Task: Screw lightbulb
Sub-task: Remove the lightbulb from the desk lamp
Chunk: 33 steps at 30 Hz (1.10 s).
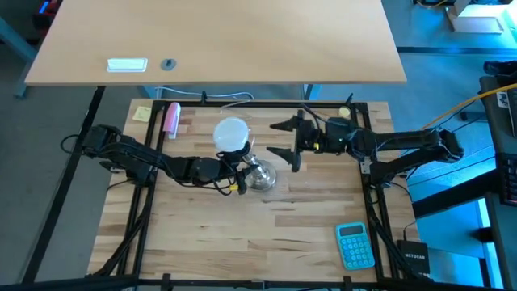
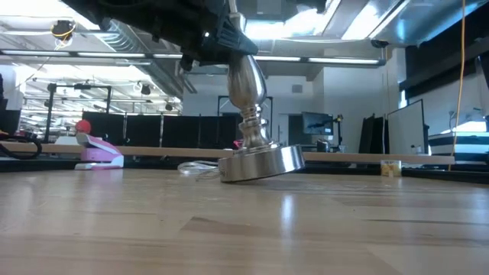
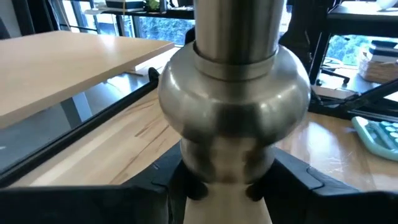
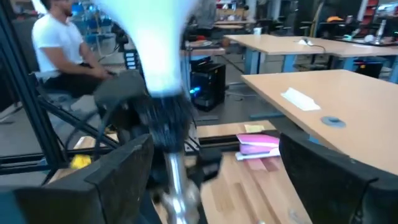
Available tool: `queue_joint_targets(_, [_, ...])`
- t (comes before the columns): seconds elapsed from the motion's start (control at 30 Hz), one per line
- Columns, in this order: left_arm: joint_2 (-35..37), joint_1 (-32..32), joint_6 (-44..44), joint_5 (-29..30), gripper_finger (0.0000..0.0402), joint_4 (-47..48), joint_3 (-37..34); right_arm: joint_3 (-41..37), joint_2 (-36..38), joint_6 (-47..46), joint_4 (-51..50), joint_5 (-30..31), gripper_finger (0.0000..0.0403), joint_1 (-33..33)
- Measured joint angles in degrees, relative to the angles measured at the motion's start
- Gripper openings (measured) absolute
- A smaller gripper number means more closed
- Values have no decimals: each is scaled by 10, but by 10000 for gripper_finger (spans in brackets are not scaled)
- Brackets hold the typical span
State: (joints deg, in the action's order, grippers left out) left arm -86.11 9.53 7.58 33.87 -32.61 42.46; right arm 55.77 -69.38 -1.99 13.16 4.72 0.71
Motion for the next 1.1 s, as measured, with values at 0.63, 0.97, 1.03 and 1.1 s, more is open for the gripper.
queue_joint_targets(0.63, [1, -14, 28, -1, 141, 11, 1, 298, -207, 54, -172, 0, 340, -7])
queue_joint_targets(0.97, [1, -14, 29, -2, 139, 17, 2, 298, -185, 83, -188, -21, 149, -6])
queue_joint_targets(1.03, [1, -12, 25, -15, 139, 15, 2, 298, -182, 90, -198, -44, 149, -3])
queue_joint_targets(1.1, [3, -9, 17, -30, 137, 9, 2, 298, -178, 96, -201, -86, 149, -2])
